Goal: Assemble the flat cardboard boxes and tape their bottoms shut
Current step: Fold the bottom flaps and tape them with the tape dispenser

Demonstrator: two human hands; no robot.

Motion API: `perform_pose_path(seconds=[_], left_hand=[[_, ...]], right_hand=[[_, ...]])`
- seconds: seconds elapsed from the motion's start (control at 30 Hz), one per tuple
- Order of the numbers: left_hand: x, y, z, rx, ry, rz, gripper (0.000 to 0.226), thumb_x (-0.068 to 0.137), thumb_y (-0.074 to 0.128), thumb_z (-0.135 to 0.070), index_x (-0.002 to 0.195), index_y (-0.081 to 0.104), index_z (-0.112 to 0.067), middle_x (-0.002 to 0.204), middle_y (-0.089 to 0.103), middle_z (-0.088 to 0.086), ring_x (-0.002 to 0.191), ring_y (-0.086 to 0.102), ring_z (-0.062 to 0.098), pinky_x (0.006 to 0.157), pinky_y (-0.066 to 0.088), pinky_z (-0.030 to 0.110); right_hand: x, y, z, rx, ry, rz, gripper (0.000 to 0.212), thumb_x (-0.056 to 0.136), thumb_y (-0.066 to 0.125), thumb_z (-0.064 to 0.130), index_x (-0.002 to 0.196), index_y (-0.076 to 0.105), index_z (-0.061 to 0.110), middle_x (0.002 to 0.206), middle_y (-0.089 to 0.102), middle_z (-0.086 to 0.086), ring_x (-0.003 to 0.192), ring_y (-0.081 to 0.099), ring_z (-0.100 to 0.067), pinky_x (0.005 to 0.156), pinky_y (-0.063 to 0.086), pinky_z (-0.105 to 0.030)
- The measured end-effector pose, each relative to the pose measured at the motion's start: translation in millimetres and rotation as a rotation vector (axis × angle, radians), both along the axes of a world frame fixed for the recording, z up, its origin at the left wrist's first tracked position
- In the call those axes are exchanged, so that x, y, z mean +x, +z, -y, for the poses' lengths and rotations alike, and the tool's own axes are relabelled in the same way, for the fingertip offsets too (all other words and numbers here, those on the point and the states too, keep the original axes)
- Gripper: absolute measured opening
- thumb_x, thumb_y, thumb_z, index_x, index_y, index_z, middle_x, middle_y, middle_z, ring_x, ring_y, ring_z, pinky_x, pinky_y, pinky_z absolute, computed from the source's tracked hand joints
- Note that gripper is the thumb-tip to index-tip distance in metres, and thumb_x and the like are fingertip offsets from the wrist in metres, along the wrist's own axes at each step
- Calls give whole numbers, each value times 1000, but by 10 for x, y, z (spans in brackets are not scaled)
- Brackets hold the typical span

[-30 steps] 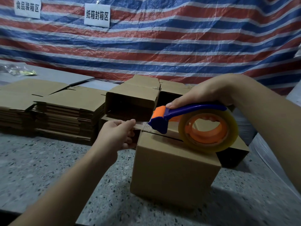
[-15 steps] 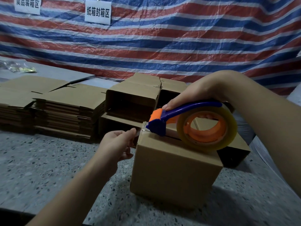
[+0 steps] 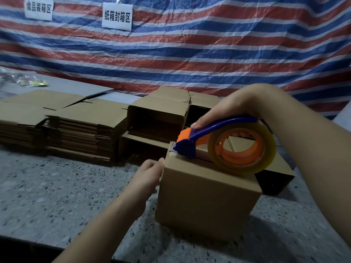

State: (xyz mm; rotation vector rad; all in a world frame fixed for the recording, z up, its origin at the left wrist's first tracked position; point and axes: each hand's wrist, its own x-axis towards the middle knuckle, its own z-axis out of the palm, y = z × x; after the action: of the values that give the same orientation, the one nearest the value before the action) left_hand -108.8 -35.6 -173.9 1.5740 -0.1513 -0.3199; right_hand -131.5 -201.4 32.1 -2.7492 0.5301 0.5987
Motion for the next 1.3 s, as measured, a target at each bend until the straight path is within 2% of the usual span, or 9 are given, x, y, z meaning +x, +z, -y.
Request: perform_pose_path(seconds=[0.2, 0.33, 0.47, 0.57, 0.73, 0.93, 1.0, 1.1, 1.3], left_hand=[[-275, 126, 32, 43, -67, 409, 72, 83, 38, -71, 150, 29, -45, 144, 40, -24, 129, 35, -3, 104, 32, 27], [-302, 185, -8, 168, -113, 476, 58, 98, 41, -50, 150, 15, -53, 128, 39, -39, 96, 39, -27, 79, 34, 7], [-304, 276, -64, 494, -58, 726, 51, 99, 30, -51, 150, 26, -46, 89, 62, -11, 80, 58, 6, 72, 51, 33], [-286, 312, -69, 711, -6, 840, 52, 100, 24, -51, 151, 22, -43, 85, 62, -7, 83, 57, 14, 69, 50, 36], [-263, 303, -72, 749, -11, 856, 55, 99, 20, -53, 153, 18, -41, 107, 66, -6, 95, 57, 12, 80, 51, 37], [-233, 347, -46, 917, -35, 934, 59, 98, 15, -55, 155, 10, -38, 105, 61, -14, 95, 57, 2, 81, 52, 26], [-210, 404, -16, 1038, -32, 991, 61, 98, 11, -53, 155, 7, -34, 154, 38, -7, 138, 36, 7, 110, 34, 31], [-262, 512, 60, 1065, -172, 1151, 74, 87, 1, -65, 153, -8, -33, 160, -13, -13, 144, -14, 1, 117, -8, 29], [-304, 569, 179, 1102, -284, 1251, 103, 69, 4, -84, 156, 15, -29, 163, 14, -9, 149, 9, 7, 110, -6, 21]], right_hand=[[2, -7, 7, 22, 5, 0, 49, 84, 63, 61, 102, 63, 16, 65, 74, -2, 52, 70, -10, 45, 52, -19], [31, -8, 13, -3, 20, -13, 49, 83, 63, 63, 101, 64, 18, 65, 74, -2, 52, 70, -10, 45, 52, -20], [48, 16, 50, -48, 2, -12, 47, 82, 65, 65, 92, 65, 19, 62, 73, -3, 49, 69, -11, 42, 51, -21], [40, 59, 116, -124, -7, -33, 65, 70, 68, 74, 96, 68, 14, 65, 75, -5, 53, 72, -14, 45, 52, -22], [-180, 182, 532, -202, -37, -185, 96, 41, 69, 84, 104, 74, 12, 83, 77, -8, 70, 74, -18, 61, 57, -28], [-292, -59, 778, -180, -24, -193, 99, 35, 66, 85, 104, 71, 14, 82, 77, -7, 71, 74, -19, 73, 60, -33], [-273, -73, 791, -179, -25, -181, 100, 33, 67, 86, 103, 70, 15, 82, 78, -6, 71, 75, -18, 72, 60, -33], [-259, -49, 812, -190, -38, -178, 102, 31, 68, 88, 103, 71, 15, 83, 78, -7, 72, 76, -19, 70, 59, -32], [-344, -1, 839, -166, -41, -157, 99, 35, 69, 87, 103, 72, 14, 85, 78, -8, 73, 75, -19, 68, 58, -31]])
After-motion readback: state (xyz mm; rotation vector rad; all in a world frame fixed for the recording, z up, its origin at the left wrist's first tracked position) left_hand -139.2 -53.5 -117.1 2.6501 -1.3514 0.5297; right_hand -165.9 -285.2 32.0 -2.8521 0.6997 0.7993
